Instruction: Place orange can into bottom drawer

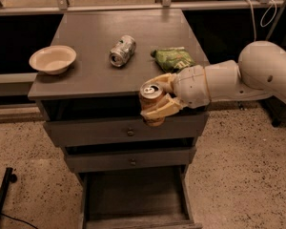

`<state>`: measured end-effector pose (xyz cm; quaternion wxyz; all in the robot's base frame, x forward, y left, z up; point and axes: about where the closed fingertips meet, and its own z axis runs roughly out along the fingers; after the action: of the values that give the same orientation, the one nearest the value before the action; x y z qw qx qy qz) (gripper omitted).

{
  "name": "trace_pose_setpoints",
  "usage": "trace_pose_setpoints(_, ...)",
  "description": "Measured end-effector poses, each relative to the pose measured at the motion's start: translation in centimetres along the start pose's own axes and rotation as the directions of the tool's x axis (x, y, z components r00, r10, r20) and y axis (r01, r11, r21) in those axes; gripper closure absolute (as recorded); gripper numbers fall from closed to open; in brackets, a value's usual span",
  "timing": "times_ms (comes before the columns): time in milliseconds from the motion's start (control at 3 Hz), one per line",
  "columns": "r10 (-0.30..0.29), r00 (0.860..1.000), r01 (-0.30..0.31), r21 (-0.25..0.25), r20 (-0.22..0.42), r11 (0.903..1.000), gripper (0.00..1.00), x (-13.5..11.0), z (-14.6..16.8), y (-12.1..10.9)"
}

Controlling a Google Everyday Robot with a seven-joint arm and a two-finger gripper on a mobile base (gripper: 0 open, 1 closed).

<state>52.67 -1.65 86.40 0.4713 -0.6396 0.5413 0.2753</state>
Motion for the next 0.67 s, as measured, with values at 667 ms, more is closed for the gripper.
trace_pose_setpoints(667, -0.039, 0.970, 0.031, 0.036, 0.240, 0.9989, 1.00, 7.2, 6.2, -0.6)
